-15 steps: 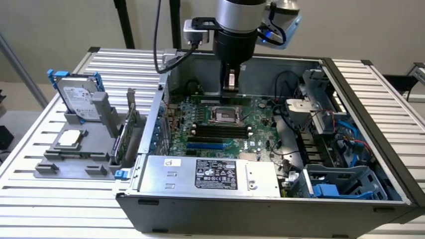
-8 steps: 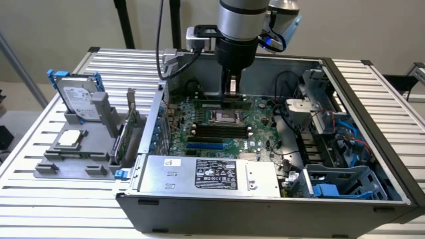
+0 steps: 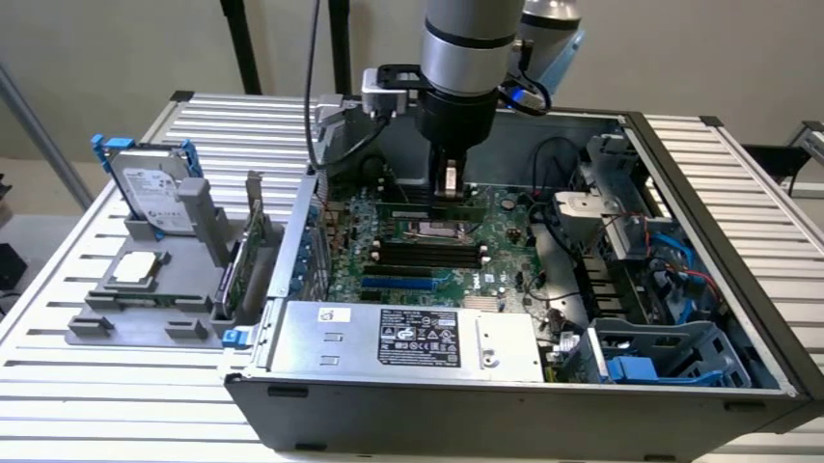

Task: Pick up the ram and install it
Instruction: 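Insert the ram into the slot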

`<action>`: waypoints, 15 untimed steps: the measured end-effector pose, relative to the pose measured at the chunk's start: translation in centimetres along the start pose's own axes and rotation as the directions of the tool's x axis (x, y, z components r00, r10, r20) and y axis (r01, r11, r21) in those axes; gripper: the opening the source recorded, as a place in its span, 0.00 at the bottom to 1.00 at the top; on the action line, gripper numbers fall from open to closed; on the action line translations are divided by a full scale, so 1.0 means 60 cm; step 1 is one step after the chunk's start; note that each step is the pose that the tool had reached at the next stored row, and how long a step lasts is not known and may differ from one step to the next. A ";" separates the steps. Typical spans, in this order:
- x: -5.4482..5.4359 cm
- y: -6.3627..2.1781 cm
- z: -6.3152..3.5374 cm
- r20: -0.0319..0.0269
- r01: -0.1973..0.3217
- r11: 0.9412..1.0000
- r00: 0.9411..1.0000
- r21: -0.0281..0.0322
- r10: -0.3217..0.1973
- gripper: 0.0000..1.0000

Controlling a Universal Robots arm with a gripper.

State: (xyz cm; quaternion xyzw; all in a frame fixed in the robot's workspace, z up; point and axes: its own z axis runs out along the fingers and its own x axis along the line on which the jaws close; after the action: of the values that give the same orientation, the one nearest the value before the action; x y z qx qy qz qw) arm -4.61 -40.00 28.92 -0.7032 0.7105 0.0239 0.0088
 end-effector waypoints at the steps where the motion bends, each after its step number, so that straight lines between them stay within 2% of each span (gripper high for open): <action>1: 0.001 0.000 0.003 0.000 0.000 1.000 1.000 0.000 0.000 0.13; 15: 0.011 -0.008 0.045 -0.001 0.000 1.000 1.000 0.000 0.000 0.13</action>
State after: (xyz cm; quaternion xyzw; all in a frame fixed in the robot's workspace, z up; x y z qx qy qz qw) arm -4.18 -40.56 26.20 -0.7032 0.7105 0.0237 0.0086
